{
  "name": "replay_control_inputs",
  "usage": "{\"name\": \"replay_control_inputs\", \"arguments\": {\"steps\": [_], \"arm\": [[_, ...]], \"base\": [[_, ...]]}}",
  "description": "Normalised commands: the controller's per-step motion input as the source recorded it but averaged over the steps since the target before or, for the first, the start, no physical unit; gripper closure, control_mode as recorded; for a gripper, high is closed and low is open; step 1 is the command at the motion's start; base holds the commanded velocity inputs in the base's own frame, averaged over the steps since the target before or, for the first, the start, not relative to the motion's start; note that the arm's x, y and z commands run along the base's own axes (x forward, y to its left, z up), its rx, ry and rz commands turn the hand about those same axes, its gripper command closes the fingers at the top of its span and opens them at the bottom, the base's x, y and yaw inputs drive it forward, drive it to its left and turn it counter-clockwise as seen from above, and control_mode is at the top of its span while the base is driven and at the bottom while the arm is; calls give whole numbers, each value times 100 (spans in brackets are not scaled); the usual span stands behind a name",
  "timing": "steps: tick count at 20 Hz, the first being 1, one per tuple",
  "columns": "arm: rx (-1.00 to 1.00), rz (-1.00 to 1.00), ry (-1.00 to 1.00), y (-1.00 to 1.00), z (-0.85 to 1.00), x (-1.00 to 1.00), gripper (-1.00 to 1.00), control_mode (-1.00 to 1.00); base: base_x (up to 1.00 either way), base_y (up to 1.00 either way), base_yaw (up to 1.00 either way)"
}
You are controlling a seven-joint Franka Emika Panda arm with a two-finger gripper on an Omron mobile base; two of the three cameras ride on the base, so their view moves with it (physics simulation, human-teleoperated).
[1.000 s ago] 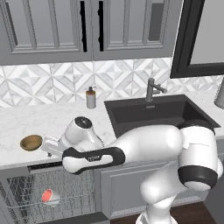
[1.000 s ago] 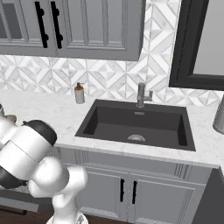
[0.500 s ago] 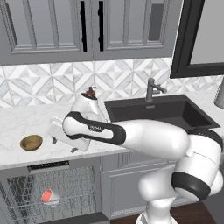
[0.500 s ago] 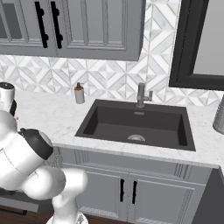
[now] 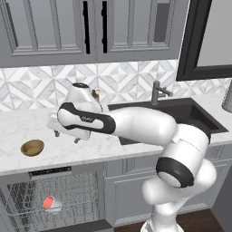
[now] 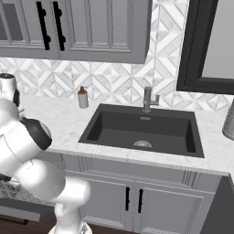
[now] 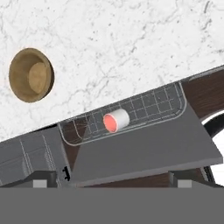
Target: Pick up the cup and bowl from the counter, place them in the dishwasher, and close the dishwasher door.
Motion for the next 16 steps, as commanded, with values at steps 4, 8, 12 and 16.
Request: {"name": "replay_control_inputs", "arguments": {"steps": [4,8,12,16], "arm": [[-1,6,-6,0,-6,62,-100,-100],[-6,19,-1,6,-20,56,-100,-100],[-7,17,1,42,-27,58,-100,-100],[-15,14,5,64,-6,53,-100,-100]], "base": [[0,0,0],[0,0,0],[0,0,0],[0,0,0]]}}
